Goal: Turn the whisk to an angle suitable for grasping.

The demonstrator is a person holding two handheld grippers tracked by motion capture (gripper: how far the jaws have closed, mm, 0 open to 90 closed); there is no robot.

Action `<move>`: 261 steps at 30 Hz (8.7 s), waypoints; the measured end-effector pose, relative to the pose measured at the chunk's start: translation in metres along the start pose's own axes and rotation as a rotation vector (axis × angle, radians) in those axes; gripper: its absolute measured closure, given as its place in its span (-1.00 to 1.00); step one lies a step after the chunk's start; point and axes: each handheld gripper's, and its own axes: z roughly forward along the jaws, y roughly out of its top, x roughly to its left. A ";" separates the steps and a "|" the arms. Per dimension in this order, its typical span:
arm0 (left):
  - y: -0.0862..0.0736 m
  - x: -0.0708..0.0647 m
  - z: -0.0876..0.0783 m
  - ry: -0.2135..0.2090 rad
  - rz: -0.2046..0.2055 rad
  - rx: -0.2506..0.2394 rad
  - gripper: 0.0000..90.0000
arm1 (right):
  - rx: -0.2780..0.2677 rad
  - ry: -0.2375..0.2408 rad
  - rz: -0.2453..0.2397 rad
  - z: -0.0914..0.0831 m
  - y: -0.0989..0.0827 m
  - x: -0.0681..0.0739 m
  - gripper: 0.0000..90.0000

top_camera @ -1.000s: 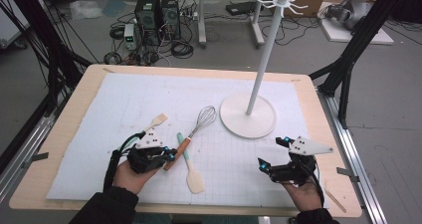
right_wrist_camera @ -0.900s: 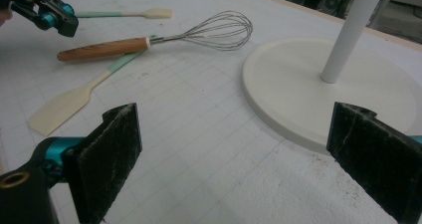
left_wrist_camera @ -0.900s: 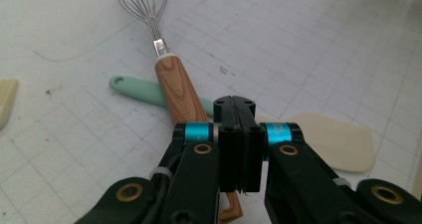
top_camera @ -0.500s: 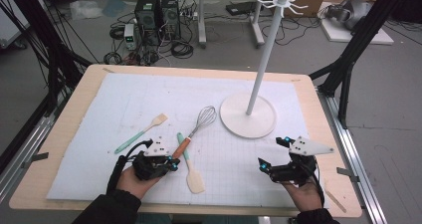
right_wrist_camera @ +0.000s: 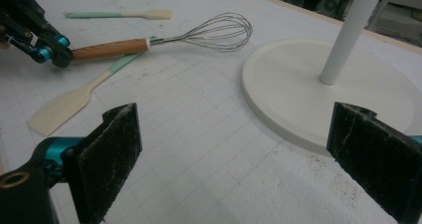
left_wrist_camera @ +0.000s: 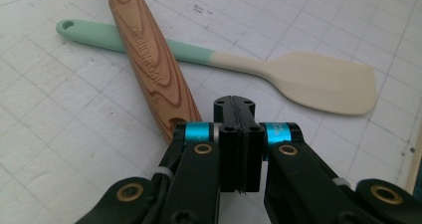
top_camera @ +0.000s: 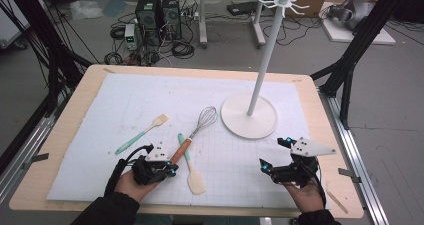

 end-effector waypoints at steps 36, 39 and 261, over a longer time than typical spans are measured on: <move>-0.005 0.007 -0.006 0.042 -0.010 0.011 0.97 | -0.004 -0.003 -0.004 -0.001 0.000 0.000 -0.87; -0.005 0.008 -0.006 0.042 -0.012 0.010 0.97 | -0.004 -0.003 -0.004 -0.001 0.000 0.000 -0.87; 0.024 0.026 -0.010 0.170 -0.007 -0.048 0.52 | 0.010 0.032 -0.015 0.005 0.001 0.004 -0.87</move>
